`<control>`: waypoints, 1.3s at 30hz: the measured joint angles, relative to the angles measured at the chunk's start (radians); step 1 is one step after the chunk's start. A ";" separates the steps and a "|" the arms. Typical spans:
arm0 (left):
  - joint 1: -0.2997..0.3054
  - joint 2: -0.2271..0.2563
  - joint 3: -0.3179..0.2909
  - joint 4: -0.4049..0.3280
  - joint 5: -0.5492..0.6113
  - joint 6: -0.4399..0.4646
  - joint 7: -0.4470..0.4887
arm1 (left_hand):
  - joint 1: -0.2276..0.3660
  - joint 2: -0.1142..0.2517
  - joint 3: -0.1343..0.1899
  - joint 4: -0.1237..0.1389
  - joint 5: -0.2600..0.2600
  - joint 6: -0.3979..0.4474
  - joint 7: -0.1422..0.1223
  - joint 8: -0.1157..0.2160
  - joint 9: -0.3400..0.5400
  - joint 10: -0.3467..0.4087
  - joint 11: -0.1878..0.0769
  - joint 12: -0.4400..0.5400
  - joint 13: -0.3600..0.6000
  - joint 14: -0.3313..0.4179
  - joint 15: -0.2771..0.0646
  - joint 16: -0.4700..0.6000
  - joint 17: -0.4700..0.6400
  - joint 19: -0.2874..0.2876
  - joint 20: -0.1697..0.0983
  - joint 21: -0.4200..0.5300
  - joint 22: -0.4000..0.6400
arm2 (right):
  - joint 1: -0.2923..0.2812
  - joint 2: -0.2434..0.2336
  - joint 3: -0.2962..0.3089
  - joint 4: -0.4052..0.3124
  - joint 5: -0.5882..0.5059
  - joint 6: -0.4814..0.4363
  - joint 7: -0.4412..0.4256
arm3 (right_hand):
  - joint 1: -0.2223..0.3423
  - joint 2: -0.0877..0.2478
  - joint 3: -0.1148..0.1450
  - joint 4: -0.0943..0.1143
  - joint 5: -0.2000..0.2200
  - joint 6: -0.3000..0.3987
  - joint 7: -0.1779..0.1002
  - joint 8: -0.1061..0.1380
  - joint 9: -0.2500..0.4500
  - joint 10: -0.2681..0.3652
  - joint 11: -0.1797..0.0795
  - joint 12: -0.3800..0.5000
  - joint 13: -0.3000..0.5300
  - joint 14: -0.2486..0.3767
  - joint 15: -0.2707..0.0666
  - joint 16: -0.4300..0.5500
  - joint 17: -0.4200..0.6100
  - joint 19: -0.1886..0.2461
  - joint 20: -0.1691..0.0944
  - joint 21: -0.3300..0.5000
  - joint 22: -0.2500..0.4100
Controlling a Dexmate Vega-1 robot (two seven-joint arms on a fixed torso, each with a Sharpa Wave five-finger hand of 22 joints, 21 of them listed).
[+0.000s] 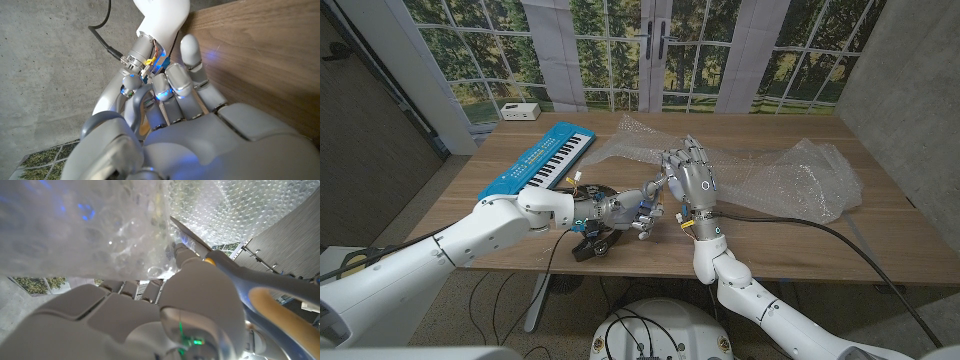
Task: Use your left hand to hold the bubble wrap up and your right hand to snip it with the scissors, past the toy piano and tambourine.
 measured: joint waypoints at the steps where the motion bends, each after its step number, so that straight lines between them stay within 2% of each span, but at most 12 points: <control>1: 0.000 0.000 0.000 0.000 0.000 0.000 0.000 | -0.001 0.001 -0.002 0.002 0.000 0.000 0.000 0.000 0.000 0.000 0.000 0.000 0.000 0.000 0.000 0.000 0.000 0.000 0.000 0.000 0.001 | 0.001 0.001 0.004 0.004 -0.003 0.003 0.000 | 0.003 0.003 0.000 0.000 0.000 0.003 0.003 0.000 0.002 0.000 0.000 0.000 0.005 0.000 0.000 0.000 0.001 0.000 0.000 0.000 0.000; 10: 0.000 -0.001 0.001 0.002 0.001 -0.002 -0.002 | -0.004 0.004 -0.009 0.001 0.000 0.000 0.000 0.000 0.000 0.000 0.000 0.000 0.000 0.000 0.000 0.000 0.000 0.000 0.000 0.000 0.002 | -0.006 0.012 0.030 0.011 -0.015 0.016 0.000 | 0.008 0.000 0.003 -0.003 0.000 0.003 0.011 0.000 0.006 -0.001 0.001 0.022 0.022 0.020 0.002 0.000 0.009 0.000 0.000 0.000 0.005; 14: 0.000 -0.002 0.001 0.005 0.001 -0.002 -0.002 | -0.004 0.004 -0.009 0.001 0.000 -0.002 0.002 0.000 0.000 0.000 0.000 0.000 0.000 0.000 0.000 0.000 0.000 0.000 0.000 0.000 0.000 | -0.012 0.017 0.045 0.014 -0.034 0.055 0.000 | 0.016 0.007 0.011 -0.003 0.000 -0.007 0.034 0.000 0.017 -0.002 0.031 0.041 0.038 0.021 0.000 0.000 0.016 0.000 0.000 0.000 0.005; 22: 0.001 -0.002 0.001 0.006 0.001 -0.003 -0.002 | -0.008 0.008 -0.012 -0.002 0.000 -0.002 0.002 0.000 0.000 0.002 0.002 0.000 0.000 0.000 0.000 0.000 0.000 0.000 0.000 0.000 0.000 | -0.017 0.020 0.062 0.019 -0.041 0.082 0.000 | 0.024 0.008 0.012 -0.005 0.000 -0.008 0.046 0.000 0.031 -0.004 0.040 0.059 0.058 0.032 0.000 0.000 0.025 0.000 0.000 0.000 0.005; 24: 0.002 -0.002 0.001 0.006 0.001 -0.003 -0.002 | -0.018 0.028 -0.006 0.000 0.001 -0.002 0.002 0.000 0.000 0.002 0.002 0.000 0.000 0.000 0.000 0.000 0.000 0.000 0.000 0.000 -0.004 | -0.017 0.019 0.062 0.019 -0.043 0.103 0.000 | 0.024 0.008 0.015 -0.008 0.000 -0.008 0.046 0.007 0.034 -0.004 0.040 0.061 0.061 0.032 0.000 0.000 0.025 0.000 0.000 0.000 0.005; 26: 0.002 -0.002 0.001 0.006 0.001 -0.003 -0.002 | 0.007 0.087 0.023 -0.002 0.010 -0.002 0.002 0.000 -0.004 0.002 0.002 0.000 0.000 0.000 0.000 0.000 0.000 0.000 0.000 0.000 -0.006 | -0.017 0.018 0.063 0.021 -0.043 0.103 0.000 | 0.024 0.008 0.016 -0.009 0.000 -0.008 0.046 0.007 0.037 -0.004 0.040 0.067 0.065 0.032 0.000 0.000 0.029 0.000 0.000 0.000 0.005; 28: 0.002 -0.002 0.001 0.006 0.001 -0.004 -0.002 | 0.037 0.123 0.050 -0.007 0.010 -0.002 0.002 0.000 -0.004 0.002 0.002 0.000 0.000 0.000 0.000 0.000 0.000 0.000 0.000 0.007 -0.005 | -0.016 0.017 0.064 0.023 -0.043 0.103 0.000 | 0.024 0.008 0.017 -0.008 0.000 -0.008 0.046 0.007 0.039 -0.004 0.040 0.067 0.066 0.032 0.000 0.000 0.029 0.000 0.000 0.000 0.005; 32: 0.002 -0.003 0.001 0.009 0.001 -0.005 -0.002 | 0.076 0.162 0.098 -0.014 0.010 -0.002 0.002 0.000 -0.003 0.003 0.002 0.000 0.000 0.001 0.001 0.000 0.000 -0.007 0.000 0.010 -0.005 | -0.016 0.016 0.067 0.025 -0.048 0.124 0.000 | 0.024 0.008 0.020 -0.005 0.000 -0.008 0.046 0.007 0.044 -0.004 0.040 0.067 0.066 0.032 0.000 0.000 0.029 0.000 0.000 0.000 0.005; 34: 0.001 -0.004 0.001 0.010 0.002 -0.006 -0.003 | 0.106 0.169 0.139 -0.014 0.010 -0.005 0.005 0.000 -0.005 0.004 0.003 0.000 0.000 -0.005 0.000 0.000 0.000 -0.017 0.002 0.014 -0.002 | -0.016 0.016 0.069 0.026 -0.049 0.127 0.000 | 0.024 0.008 0.020 -0.005 0.000 -0.008 0.046 0.007 0.044 -0.004 0.040 0.067 0.066 0.032 0.000 0.000 0.034 0.000 0.000 0.000 0.005; 35: 0.001 -0.004 0.001 0.010 0.002 -0.007 -0.003 | 0.134 0.172 0.180 -0.014 0.010 -0.009 0.008 0.000 -0.005 0.003 0.002 0.000 0.000 -0.011 0.001 0.000 0.000 -0.023 0.004 0.017 0.001 | -0.015 0.016 0.070 0.027 -0.049 0.127 0.000 | 0.024 0.008 0.020 -0.005 0.000 -0.008 0.046 0.007 0.044 -0.004 0.040 0.067 0.066 0.032 0.000 0.000 0.034 0.000 0.000 0.000 0.005; 36: 0.000 -0.007 0.002 0.013 0.002 -0.007 -0.004 | 0.168 0.173 0.238 -0.013 0.010 -0.013 0.013 0.000 -0.005 0.001 0.002 0.000 0.000 -0.019 0.004 -0.001 0.000 -0.030 0.011 0.022 0.007 | -0.015 0.016 0.071 0.027 -0.052 0.133 0.000 | 0.023 0.008 0.020 -0.005 0.002 -0.008 0.046 0.007 0.046 -0.004 0.040 0.067 0.066 0.032 0.000 0.000 0.034 0.000 0.000 0.000 0.005; 39: 0.000 -0.009 0.002 0.015 0.002 -0.010 -0.006 | 0.232 0.143 0.438 -0.011 -0.005 -0.018 0.025 0.000 -0.008 -0.005 0.008 0.000 0.000 -0.044 0.014 -0.009 0.000 -0.051 0.019 0.033 0.023 | -0.016 0.016 0.077 0.029 -0.054 0.139 0.000 | 0.023 0.008 0.020 -0.005 0.004 -0.008 0.046 0.007 0.048 -0.004 0.040 0.067 0.063 0.032 0.000 0.000 0.034 0.000 0.000 0.000 0.005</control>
